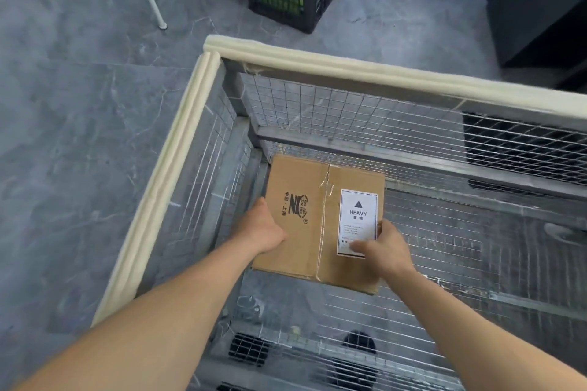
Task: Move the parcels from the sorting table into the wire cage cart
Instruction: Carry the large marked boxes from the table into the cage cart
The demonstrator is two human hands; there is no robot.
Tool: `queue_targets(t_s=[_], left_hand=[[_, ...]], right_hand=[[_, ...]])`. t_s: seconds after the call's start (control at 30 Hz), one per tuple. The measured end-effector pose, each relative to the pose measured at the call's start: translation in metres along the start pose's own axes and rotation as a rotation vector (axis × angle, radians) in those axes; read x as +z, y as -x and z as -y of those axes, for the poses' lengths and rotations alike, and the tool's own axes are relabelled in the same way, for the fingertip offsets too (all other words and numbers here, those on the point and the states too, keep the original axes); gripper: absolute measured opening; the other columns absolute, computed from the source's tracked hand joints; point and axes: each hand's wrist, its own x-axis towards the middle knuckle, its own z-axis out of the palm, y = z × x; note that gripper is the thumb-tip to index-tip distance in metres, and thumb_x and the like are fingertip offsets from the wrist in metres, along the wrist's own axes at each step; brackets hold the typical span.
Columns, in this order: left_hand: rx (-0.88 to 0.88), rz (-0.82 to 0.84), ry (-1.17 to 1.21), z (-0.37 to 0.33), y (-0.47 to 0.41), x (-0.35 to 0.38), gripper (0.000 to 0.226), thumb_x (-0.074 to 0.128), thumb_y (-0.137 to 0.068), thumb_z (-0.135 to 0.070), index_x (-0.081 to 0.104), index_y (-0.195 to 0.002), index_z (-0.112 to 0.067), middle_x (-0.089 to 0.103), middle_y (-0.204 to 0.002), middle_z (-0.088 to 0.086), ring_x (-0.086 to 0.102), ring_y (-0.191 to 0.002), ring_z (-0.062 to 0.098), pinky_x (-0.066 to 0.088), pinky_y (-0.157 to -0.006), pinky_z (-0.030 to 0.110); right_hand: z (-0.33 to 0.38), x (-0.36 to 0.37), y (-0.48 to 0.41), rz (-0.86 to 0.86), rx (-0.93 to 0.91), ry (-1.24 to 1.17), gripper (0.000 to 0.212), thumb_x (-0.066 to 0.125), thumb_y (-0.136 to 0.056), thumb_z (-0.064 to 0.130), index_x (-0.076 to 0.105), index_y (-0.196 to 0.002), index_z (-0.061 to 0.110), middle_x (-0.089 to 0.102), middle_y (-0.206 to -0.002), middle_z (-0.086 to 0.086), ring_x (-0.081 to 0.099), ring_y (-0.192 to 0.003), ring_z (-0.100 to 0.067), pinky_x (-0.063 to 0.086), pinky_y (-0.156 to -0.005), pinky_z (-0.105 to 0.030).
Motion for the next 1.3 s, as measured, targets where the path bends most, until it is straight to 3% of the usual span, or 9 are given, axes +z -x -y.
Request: queue_targets(t_s=[0.2, 0.37, 0.47, 0.6, 0.73, 0.97, 1.13, 1.2, 1.3], left_hand=[[0.004, 0.013, 0.076, 0.004, -0.045, 0.018, 0.082, 0.075, -0.082, -0.022, 0.030, -0.150, -0.011, 0.055, -0.140, 0.008, 0.060, -0.113, 0.025, 0.052, -0.074, 0.029], [-0.026, 0.036, 0.164, 0.004, -0.069, 0.020, 0.093, 0.074, -0.084, -0.028, 0.019, -0.157, -0.013, 0.044, -0.152, 0.009, 0.048, -0.134, 0.030, 0.045, -0.108, 0.046], [-0.036, 0.004, 0.196, 0.002, -0.078, 0.019, 0.094, 0.074, -0.084, -0.029, 0.018, -0.157, -0.013, 0.043, -0.153, 0.010, 0.047, -0.135, 0.031, 0.042, -0.110, 0.048], [-0.042, -0.014, 0.215, 0.001, -0.084, 0.020, 0.103, 0.073, -0.086, -0.030, 0.003, -0.160, -0.017, 0.027, -0.163, 0.010, 0.036, -0.144, 0.033, 0.035, -0.116, 0.048], [-0.041, -0.018, 0.217, 0.001, -0.084, 0.021, 0.107, 0.072, -0.087, -0.029, -0.005, -0.160, -0.018, 0.016, -0.167, 0.009, 0.030, -0.147, 0.034, 0.031, -0.118, 0.050], [0.030, -0.074, 0.092, -0.007, -0.062, 0.018, 0.105, 0.074, -0.087, -0.029, 0.001, -0.160, -0.014, 0.003, -0.168, 0.006, 0.022, -0.150, 0.033, 0.025, -0.120, 0.048], [0.126, -0.077, -0.058, -0.017, -0.016, 0.003, 0.094, 0.070, -0.089, -0.030, 0.010, -0.160, -0.015, 0.015, -0.165, 0.007, 0.036, -0.143, 0.030, 0.038, -0.109, 0.037], [0.179, -0.060, -0.117, -0.025, 0.011, -0.009, 0.090, 0.068, -0.090, -0.031, 0.014, -0.159, -0.015, 0.019, -0.165, 0.007, 0.038, -0.141, 0.028, 0.041, -0.102, 0.031], [0.269, -0.023, -0.250, -0.038, 0.057, -0.033, 0.085, 0.064, -0.090, -0.039, 0.020, -0.158, -0.012, 0.023, -0.164, 0.009, 0.028, -0.148, 0.029, 0.034, -0.117, 0.044]], right_hand=[[-0.002, 0.018, -0.039, 0.013, -0.004, 0.002, 0.050, 0.084, -0.074, 0.018, 0.056, -0.115, 0.022, 0.067, -0.107, 0.005, 0.062, -0.096, -0.021, 0.049, -0.084, -0.038], [0.005, 0.030, -0.061, 0.036, -0.013, -0.083, 0.058, 0.085, -0.072, 0.013, 0.054, -0.121, 0.018, 0.070, -0.109, 0.005, 0.066, -0.097, -0.020, 0.051, -0.090, -0.040], [0.011, 0.034, -0.069, 0.047, -0.021, -0.131, 0.059, 0.084, -0.074, 0.014, 0.051, -0.123, 0.020, 0.067, -0.101, 0.011, 0.063, -0.088, -0.009, 0.046, -0.081, -0.034], [0.019, 0.040, -0.074, 0.077, -0.039, -0.162, 0.059, 0.082, -0.078, 0.018, 0.045, -0.123, 0.019, 0.066, -0.110, 0.006, 0.063, -0.098, -0.019, 0.047, -0.091, -0.041], [0.020, 0.044, -0.072, 0.091, -0.050, -0.186, 0.058, 0.081, -0.078, 0.017, 0.043, -0.122, 0.019, 0.065, -0.110, 0.008, 0.061, -0.093, -0.010, 0.042, -0.082, -0.035], [0.027, 0.039, -0.054, 0.087, -0.047, -0.149, 0.054, 0.081, -0.081, 0.020, 0.047, -0.122, 0.019, 0.065, -0.116, 0.003, 0.064, -0.105, -0.022, 0.050, -0.096, -0.043], [0.044, 0.012, -0.017, 0.001, -0.128, 0.050, 0.040, 0.076, -0.085, 0.029, 0.047, -0.113, 0.026, 0.062, -0.106, 0.005, 0.058, -0.082, -0.012, 0.039, -0.060, -0.024], [0.051, -0.004, 0.008, -0.016, -0.136, 0.137, 0.047, 0.072, -0.087, 0.034, 0.051, -0.127, 0.020, 0.062, -0.108, -0.003, 0.056, -0.085, -0.018, 0.039, -0.065, -0.029], [0.064, -0.035, 0.055, -0.060, -0.120, 0.257, 0.061, 0.068, -0.089, 0.041, 0.048, -0.137, 0.009, 0.061, -0.125, -0.011, 0.056, -0.091, -0.023, 0.043, -0.076, -0.033]])
